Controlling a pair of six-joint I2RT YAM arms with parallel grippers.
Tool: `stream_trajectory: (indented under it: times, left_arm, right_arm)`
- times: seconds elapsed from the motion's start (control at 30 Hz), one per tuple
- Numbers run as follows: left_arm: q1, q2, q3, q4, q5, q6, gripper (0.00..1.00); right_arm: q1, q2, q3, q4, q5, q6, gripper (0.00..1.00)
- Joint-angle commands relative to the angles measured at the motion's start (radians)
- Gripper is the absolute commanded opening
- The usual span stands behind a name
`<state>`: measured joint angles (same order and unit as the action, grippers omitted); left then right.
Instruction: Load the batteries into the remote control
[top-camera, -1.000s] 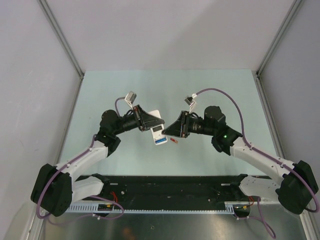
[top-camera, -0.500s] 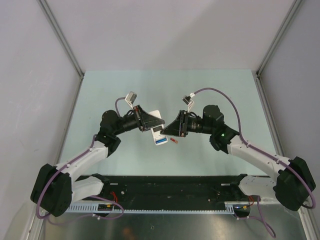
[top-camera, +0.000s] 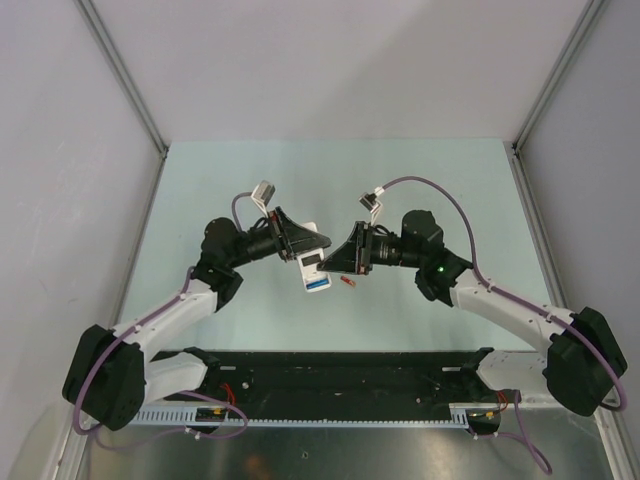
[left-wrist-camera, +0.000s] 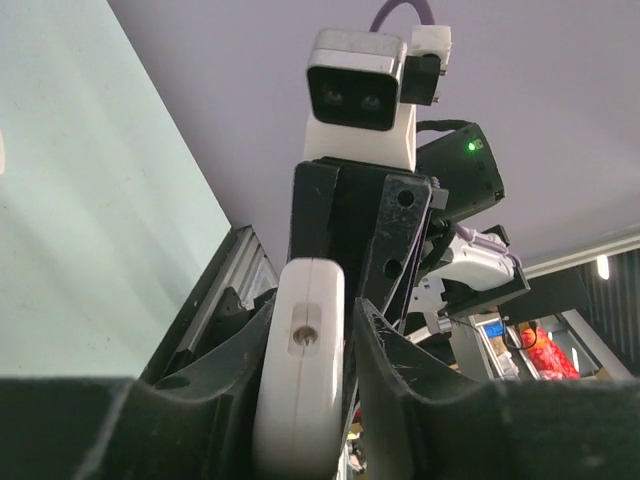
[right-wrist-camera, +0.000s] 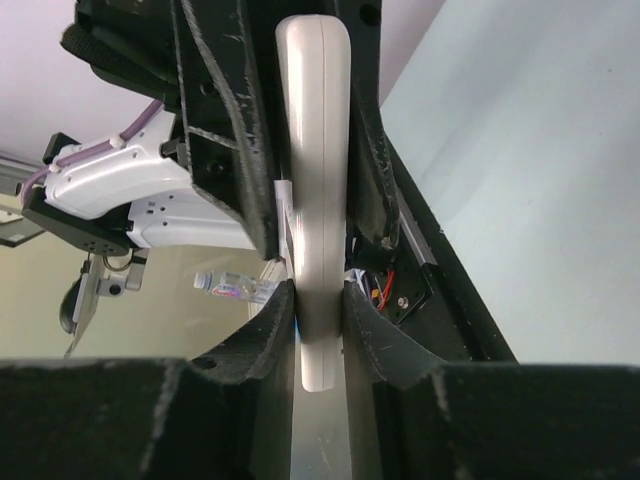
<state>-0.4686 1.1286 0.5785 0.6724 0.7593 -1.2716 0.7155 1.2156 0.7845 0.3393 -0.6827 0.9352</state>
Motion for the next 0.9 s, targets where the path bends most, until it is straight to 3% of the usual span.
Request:
stream_trajectory:
  times: [0.0,0.23,0.43,0.63,0.87]
  left_arm:
    - [-0.015,0.003,0.055,0.061,-0.003,-0.008,0.41]
    - [-0.016,-0.018,0.020,0.072,0.000,-0.005,0.44]
    - [-0.018,-0.029,0.017,0.078,-0.012,-0.012,0.30]
    - [-0.033,-0.024,0.021,0.090,-0.008,-0.012,0.38]
    - [-0.036,-0.036,-0.003,0.095,-0.011,-0.014,0.40]
  right_arm:
    - [0.018,0.005,0.021,0.064,-0.020,0.010,0.00]
    - [0.004,-0.002,0.021,0.072,-0.014,0.016,0.00]
    - [0.015,0.007,0.021,0.073,-0.003,0.020,0.00]
    - [0.013,0.002,0.021,0.098,0.018,0.033,0.00]
    - [0.004,-0.005,0.021,0.107,0.035,0.040,0.00]
